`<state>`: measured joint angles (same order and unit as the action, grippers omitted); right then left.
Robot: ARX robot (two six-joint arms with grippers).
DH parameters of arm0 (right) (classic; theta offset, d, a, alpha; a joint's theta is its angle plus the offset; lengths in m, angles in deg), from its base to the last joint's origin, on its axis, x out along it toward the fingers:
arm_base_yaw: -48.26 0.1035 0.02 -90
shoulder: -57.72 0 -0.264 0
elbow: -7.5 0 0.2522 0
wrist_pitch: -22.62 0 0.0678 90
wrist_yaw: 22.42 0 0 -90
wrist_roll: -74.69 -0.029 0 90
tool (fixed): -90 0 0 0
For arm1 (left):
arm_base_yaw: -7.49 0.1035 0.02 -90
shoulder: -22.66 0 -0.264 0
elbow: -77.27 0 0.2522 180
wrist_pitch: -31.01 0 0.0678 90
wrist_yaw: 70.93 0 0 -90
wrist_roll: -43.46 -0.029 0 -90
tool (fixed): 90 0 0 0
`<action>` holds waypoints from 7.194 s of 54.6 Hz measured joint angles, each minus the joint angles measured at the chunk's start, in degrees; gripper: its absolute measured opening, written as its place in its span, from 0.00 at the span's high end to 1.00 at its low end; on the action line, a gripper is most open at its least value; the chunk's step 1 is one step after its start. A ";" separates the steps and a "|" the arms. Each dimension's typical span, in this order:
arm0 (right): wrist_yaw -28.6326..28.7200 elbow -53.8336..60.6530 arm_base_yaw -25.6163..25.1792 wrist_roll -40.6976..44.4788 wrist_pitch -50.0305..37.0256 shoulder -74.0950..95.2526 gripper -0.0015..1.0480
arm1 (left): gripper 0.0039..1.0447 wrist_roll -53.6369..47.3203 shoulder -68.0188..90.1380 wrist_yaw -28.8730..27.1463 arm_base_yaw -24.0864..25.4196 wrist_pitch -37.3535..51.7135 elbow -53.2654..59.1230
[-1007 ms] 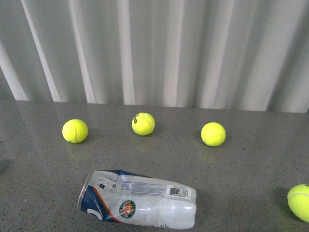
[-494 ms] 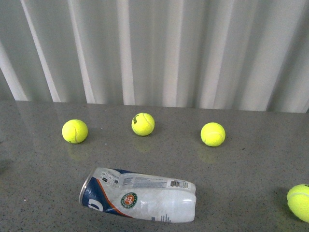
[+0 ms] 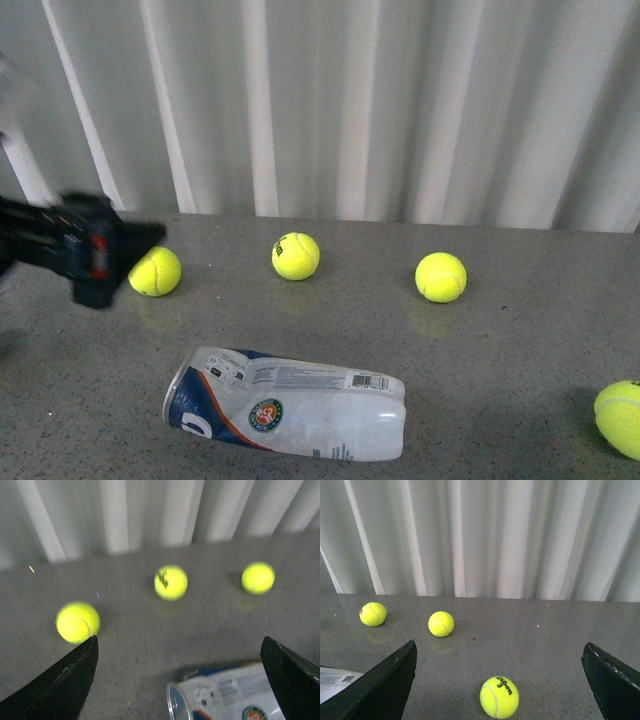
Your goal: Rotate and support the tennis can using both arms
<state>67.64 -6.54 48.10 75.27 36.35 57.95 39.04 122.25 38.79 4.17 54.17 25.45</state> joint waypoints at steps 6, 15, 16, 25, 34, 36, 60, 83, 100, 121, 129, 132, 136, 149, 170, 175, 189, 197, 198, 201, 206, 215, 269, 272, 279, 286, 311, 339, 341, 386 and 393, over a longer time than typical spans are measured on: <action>0.00 0.00 0.00 -0.02 0.00 0.00 0.07 | 0.06 0.04 10.97 3.58 0.15 -5.53 -7.80; 0.00 0.00 0.00 0.00 0.00 0.00 0.07 | 0.06 0.09 16.55 3.39 1.33 -8.83 -14.64; 0.00 0.00 0.00 0.00 0.00 0.00 0.07 | 0.06 0.00 16.83 3.19 1.49 -9.20 -15.08; 0.00 0.00 0.00 -0.02 0.00 0.00 0.07 | 0.06 -1.92 17.51 2.19 3.52 -14.25 -17.42; 0.00 0.00 0.00 0.00 0.00 0.00 0.07 | 0.06 -1.53 16.22 4.68 6.51 -20.44 -18.78; 0.00 0.00 0.00 -0.02 0.00 0.00 0.07 | 0.06 -1.38 15.78 5.79 7.08 -21.77 -18.86; 0.00 0.00 0.00 0.00 0.00 0.00 0.07 | 0.06 1.75 18.91 12.55 4.15 -20.70 -15.06; 0.00 0.00 0.00 0.00 0.00 0.00 0.07 | 0.23 6.47 20.61 15.45 -1.16 -11.56 -10.78; 0.00 0.00 0.00 0.00 0.00 -0.02 0.07 | 0.86 5.57 20.24 15.32 -0.66 -13.81 -10.75; 0.00 0.00 0.00 0.00 0.00 0.00 0.07 | 0.97 -15.76 -1.44 5.18 0.02 -34.21 -14.95; 0.00 0.00 0.00 0.00 0.00 0.00 0.07 | 0.97 -30.34 -11.80 2.71 -4.17 -43.04 -18.12; 0.00 0.00 0.00 -0.02 0.00 -0.02 0.07 | 0.97 -36.17 -15.08 1.49 -6.23 -46.49 -19.56; 0.00 0.00 0.00 -0.02 0.00 0.00 0.07 | 0.97 -42.18 -18.05 -0.17 -8.79 -50.36 -20.87; 0.00 0.00 0.00 -0.02 0.00 0.00 0.07 | 0.97 -62.38 -19.45 -6.03 -17.64 -63.28 -21.75; 0.00 0.00 0.00 -0.02 0.00 0.00 0.07 | 0.97 -70.79 -9.84 -14.69 -24.13 -59.47 -22.29; 0.00 0.00 0.00 0.00 0.00 0.00 0.07 | 0.97 -72.50 -7.74 -16.98 -24.20 -58.29 -22.51; 0.00 0.00 0.00 0.00 0.00 -0.02 0.07 | 0.97 -75.25 -4.63 -20.48 -24.09 -56.46 -24.11; 0.00 0.00 0.00 -0.02 0.00 0.00 0.07 | 0.97 -76.59 -4.46 -21.20 -23.89 -56.94 -24.17; 0.00 0.00 0.00 0.00 0.00 -0.02 0.07 | 0.97 -76.91 -4.44 -21.33 -23.80 -56.92 -24.17; 0.00 0.00 0.00 -0.02 0.00 -0.02 0.07 | 0.97 -77.50 -4.28 -21.53 -23.67 -56.89 -24.17; 0.00 0.00 0.00 0.00 0.00 0.00 0.07 | 0.97 -77.85 -4.00 -21.49 -23.43 -56.19 -24.17; 0.00 0.00 0.00 0.00 0.00 0.00 0.07 | 0.75 -78.09 -3.91 -21.68 -23.26 -55.01 -24.17; 0.02 0.00 0.00 0.00 0.00 0.00 0.07 | 0.06 -42.47 -33.20 1.44 0.59 -23.76 4.31; 0.00 0.00 0.00 0.00 0.00 -0.02 0.07 | 0.06 -39.76 -34.47 3.26 3.39 -22.71 6.78; 0.00 0.00 0.00 -0.02 0.00 -0.02 0.07 | 0.06 -33.70 -35.10 8.11 10.25 -20.11 11.06; 0.02 0.00 0.00 0.00 0.00 0.00 0.07 | 0.19 -20.39 -31.76 -3.50 13.00 -1.73 18.34; 0.00 0.00 0.00 0.00 0.00 0.00 0.07 | 0.97 3.72 -42.16 -14.25 8.98 15.91 34.80; 0.00 0.00 0.00 -0.02 0.00 -0.02 0.07 | 0.97 4.37 -64.11 -19.63 3.41 -2.19 36.68; 0.00 0.00 0.00 0.00 0.00 -0.02 0.07 | 0.97 4.37 -65.66 -19.63 3.41 -3.63 36.68; 0.00 0.00 0.00 0.00 0.00 -0.02 0.07 | 0.97 4.37 -87.38 -19.63 3.41 -24.46 36.70; 0.00 0.00 0.00 0.00 0.00 -0.02 0.07 | 0.97 4.37 -89.05 -19.63 3.41 -26.16 36.70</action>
<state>67.64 -6.54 48.10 75.27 36.35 57.93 43.41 33.21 19.16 7.58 28.01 62.15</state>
